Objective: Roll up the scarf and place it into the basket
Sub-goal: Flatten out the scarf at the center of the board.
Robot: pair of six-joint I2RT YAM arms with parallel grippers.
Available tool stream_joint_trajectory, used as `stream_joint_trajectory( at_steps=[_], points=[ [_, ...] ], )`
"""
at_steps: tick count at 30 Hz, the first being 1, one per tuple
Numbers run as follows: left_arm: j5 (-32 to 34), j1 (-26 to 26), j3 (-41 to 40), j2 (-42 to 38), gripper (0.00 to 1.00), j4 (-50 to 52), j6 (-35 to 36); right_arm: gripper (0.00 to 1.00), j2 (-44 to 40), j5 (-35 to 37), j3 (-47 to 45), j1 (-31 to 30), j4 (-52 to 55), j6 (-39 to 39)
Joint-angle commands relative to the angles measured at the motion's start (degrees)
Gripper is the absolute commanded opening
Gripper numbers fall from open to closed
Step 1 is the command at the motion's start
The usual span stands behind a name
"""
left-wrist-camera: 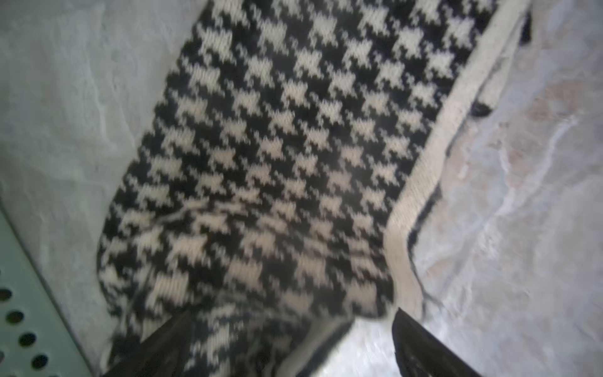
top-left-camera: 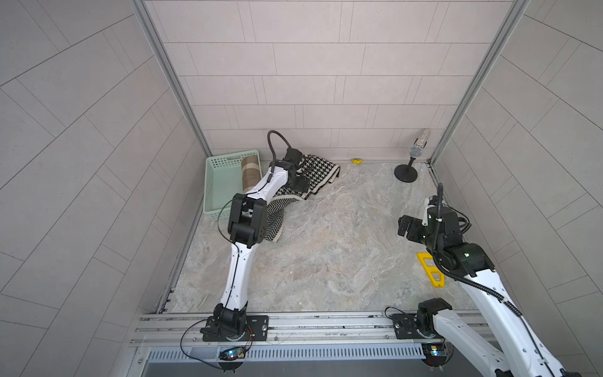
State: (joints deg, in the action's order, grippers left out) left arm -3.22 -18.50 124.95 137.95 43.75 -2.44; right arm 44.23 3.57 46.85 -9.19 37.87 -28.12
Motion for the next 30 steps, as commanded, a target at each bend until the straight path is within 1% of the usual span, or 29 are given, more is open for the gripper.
stream_joint_trajectory(
  at_steps=[1,2,3,6,9,11,12,13,15,18,20,22,23,24,27,28,29,30],
  points=[
    [4.8,-2.2,8.1,4.5,1.0,7.0,4.4,1.0,-0.7,-0.7,-1.0,0.3,1.8,-0.7],
    [4.8,-2.2,9.7,6.1,1.0,7.5,4.5,1.0,-0.7,-0.8,-1.1,0.3,2.0,-0.8],
    [4.3,-2.3,11.4,7.8,0.98,8.6,4.1,1.0,-0.7,-0.7,-1.2,0.4,2.2,-1.0],
    [0.2,-2.3,13.1,11.0,0.92,10.9,3.0,1.0,-0.8,0.1,-1.3,0.4,3.3,-1.1],
    [-6.4,-2.8,10.5,11.2,0.74,11.1,1.7,1.0,-1.2,1.7,-1.2,0.3,4.4,-0.9],
    [-9.4,-3.8,7.8,10.3,0.55,11.2,0.9,1.0,-1.2,3.2,-1.0,0.5,4.9,-0.5],
    [-12.2,-4.6,5.8,9.6,0.45,11.2,0.7,1.0,-1.0,4.4,-0.8,0.5,5.1,-0.4],
    [-14.6,-5.5,3.6,8.7,0.39,11.1,0.5,1.0,-0.7,5.6,-0.6,0.5,5.3,-0.3],
    [-17.9,-8.2,-3.0,5.7,0.35,9.1,0.7,1.0,0.3,7.2,-0.5,0.7,5.1,-0.1],
    [-20.2,-13.6,-13.6,-0.1,0.34,3.7,0.2,1.0,3.7,7.8,0.5,1.0,4.9,0.7],
    [-23.0,-16.8,-19.7,-3.6,0.34,0.4,-2.4,1.0,6.8,7.7,1.0,1.3,4.5,1.2],
    [-27.1,-20.3,-25.7,-7.4,0.35,-4.3,-5.5,1.0,10.2,8.1,1.7,2.0,3.9,1.7],
    [-28.5,-21.8,-27.5,-8.9,0.37,-5.3,-6.1,1.0,11.8,8.4,1.9,2.4,3.4,2.1],
    [-28.9,-23.6,-28.8,-10.4,0.41,-5.3,-6.2,1.0,13.4,8.5,2.0,3.1,2.8,2.5],
    [-27.9,-26.5,-32.0,-16.1,0.56,-4.1,-7.0,0.99,17.8,6.5,2.6,6.0,0.2,4.4],
    [-27.4,-26.4,-33.3,-18.6,0.59,-3.9,-8.2,0.98,19.3,4.9,3.0,7.3,-0.6,5.2],
    [-25.8,-26.3,-34.7,-21.0,0.6,-3.9,-9.1,0.97,20.6,3.9,3.4,8.1,-1.1,5.7],
    [-22.6,-25.9,-36.0,-24.2,0.6,-3.5,-10.1,0.95,22.1,2.9,4.0,9.0,-1.1,5.7]
  ],
)
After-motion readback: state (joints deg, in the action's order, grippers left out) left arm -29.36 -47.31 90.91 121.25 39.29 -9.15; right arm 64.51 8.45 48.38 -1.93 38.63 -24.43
